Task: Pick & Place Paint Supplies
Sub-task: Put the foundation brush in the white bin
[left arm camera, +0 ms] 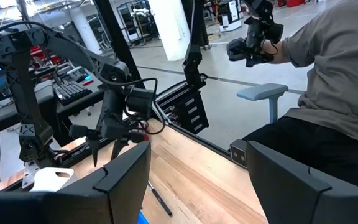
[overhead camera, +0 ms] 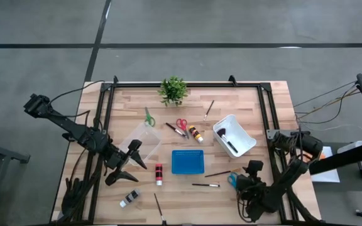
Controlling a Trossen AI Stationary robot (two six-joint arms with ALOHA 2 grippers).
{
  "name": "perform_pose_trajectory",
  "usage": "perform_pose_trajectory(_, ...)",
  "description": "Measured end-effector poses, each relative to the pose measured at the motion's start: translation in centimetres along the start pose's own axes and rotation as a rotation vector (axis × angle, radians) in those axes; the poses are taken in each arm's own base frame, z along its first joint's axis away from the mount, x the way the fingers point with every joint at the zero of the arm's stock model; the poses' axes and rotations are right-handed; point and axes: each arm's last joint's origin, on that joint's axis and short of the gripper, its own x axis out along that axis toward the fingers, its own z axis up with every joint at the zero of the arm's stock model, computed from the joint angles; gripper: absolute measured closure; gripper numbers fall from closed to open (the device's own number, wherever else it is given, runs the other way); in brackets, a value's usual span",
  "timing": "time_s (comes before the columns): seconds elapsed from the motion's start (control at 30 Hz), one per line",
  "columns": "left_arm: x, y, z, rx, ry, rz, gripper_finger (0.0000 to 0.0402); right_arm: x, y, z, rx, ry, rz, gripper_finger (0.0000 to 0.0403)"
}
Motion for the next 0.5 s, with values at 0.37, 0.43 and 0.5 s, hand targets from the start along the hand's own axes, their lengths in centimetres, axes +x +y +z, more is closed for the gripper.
perform_pose_trajectory(0.37,0.0,0.0,0.1,0.004,-0.010,0.003,0.0132,1.2,-1.2,-0.4,0.047,-0.048,0.129,0.0219)
perform_pose_trajectory(0.43,0.0,0.0,0.1,0.004,-0.010,0.004,0.0132,1.6,-1.4,-0.5,0.042,-0.042,0.115,0.0219)
perform_pose_trajectory(0.5,0.0,0.0,0.1,0.004,-0.009,0.003,0.0132,1.7,-1.5,-0.6,0.032,-0.038,0.112,0.0219)
